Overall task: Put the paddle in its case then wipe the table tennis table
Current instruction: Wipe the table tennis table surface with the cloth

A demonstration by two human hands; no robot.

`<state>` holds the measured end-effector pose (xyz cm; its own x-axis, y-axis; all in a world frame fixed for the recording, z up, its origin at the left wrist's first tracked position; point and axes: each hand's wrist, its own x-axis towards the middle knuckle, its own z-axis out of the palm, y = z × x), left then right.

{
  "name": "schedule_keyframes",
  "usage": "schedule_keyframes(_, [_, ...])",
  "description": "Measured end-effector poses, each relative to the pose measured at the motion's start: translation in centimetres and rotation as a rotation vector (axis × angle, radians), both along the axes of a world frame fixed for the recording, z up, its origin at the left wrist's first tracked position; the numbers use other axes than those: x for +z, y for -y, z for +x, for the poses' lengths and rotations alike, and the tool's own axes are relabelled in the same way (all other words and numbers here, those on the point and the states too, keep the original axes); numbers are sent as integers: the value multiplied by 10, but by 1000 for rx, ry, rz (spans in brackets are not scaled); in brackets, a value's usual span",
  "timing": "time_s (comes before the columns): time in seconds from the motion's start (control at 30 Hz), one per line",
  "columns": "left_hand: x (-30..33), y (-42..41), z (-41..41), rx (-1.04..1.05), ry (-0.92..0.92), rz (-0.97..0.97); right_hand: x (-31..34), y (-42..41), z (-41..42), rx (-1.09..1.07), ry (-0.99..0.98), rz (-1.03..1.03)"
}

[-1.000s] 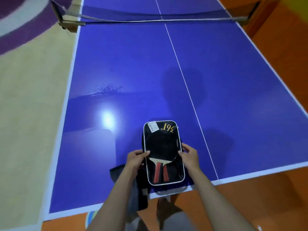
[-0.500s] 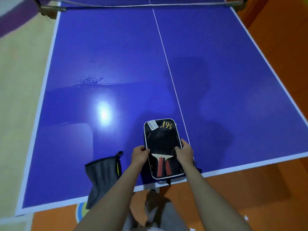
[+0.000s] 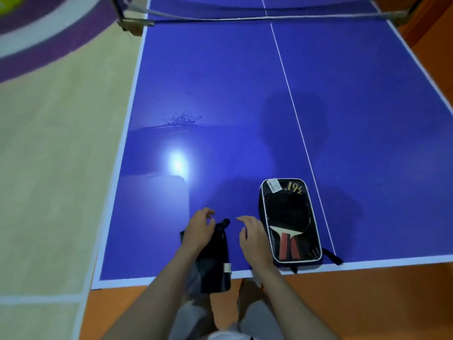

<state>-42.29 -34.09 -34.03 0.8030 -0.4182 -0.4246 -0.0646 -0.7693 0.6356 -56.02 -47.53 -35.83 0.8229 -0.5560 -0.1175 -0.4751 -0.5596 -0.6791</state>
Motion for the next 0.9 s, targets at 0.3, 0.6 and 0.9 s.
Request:
schedule_keyframes(0.3, [-6, -138, 65, 78, 214, 25, -56, -137, 17, 309, -239, -300])
schedule_keyframes(0.6, [-13, -228, 109, 244, 251, 58, -68, -138, 102, 154, -251, -532])
schedule_keyframes(0.9, [-20, -258, 133, 362, 76, -29, -84, -136, 259, 105, -215, -606])
